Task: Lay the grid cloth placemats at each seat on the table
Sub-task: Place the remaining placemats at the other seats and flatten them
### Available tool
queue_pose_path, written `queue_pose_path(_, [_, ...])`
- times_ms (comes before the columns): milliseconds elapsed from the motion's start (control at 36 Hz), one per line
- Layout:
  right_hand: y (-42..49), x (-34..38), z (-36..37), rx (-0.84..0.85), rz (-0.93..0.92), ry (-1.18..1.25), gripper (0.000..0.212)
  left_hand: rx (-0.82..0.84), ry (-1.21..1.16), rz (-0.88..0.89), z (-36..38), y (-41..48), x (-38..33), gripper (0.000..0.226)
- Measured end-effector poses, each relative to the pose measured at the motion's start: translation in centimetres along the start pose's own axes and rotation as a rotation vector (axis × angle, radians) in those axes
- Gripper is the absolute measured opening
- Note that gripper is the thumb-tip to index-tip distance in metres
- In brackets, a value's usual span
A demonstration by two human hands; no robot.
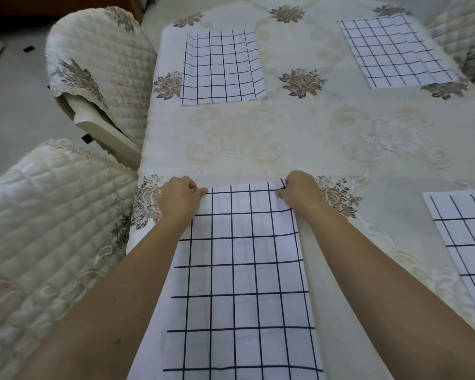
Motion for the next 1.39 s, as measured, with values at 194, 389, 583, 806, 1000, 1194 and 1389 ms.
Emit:
queue_pose_path(194, [-1.7, 1.4, -0.7, -0.167, -0.131, -0.087, 0.045, -0.257, 0.303, 0.199, -2.0, -1.9, -2.1, 0.031])
queue_pose_path(389, [-4.7, 6.4, -0.4, -0.492, -0.446, -0.464, 0.039, -0.237, 0.527, 0.561, -0.1, -4.4, -6.7, 0.048])
queue_pose_path(583, [-6.2, 9.6, 6.8, -0.188, -0.638, -0.309, 0.032, -0.170, 0.491, 0.484, 2.0, -6.0, -6.3, 0.028])
queue_pose_path(806, [-6.2, 7.9, 8.4, -0.176, -0.622, -0.381, 0.052, -0.079, 0.250, 0.410, 3.7, -6.4, -4.3, 0.065])
queue_pose_path(1000, [-5.3, 5.8, 7.6, -0.051, -0.572, -0.378, 0.061, 0.027, 0.233, 0.299, 4.0, -6.1, -2.7, 0.086])
queue_pose_path(1194, [-4.9, 4.2, 6.4, -0.075, -0.554, -0.412, 0.078, 0.018, 0.325, 0.379, 3.6, -6.2, -4.0, 0.088])
queue_pose_path(1389, [-5.2, 3.2, 5.0, -0.073, -0.551, -0.378, 0.078, 0.051, 0.328, 0.366, 3.8, -6.2, -3.8, 0.083])
Point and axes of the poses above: each hand's wrist, its own y-axis towards the middle knuckle, its own z-axis out of the palm, x = y × z, the point moved 10 cm from there along y, towards the middle knuckle, and after that the axes turned 6 degrees about y, right-handed, at the moved point
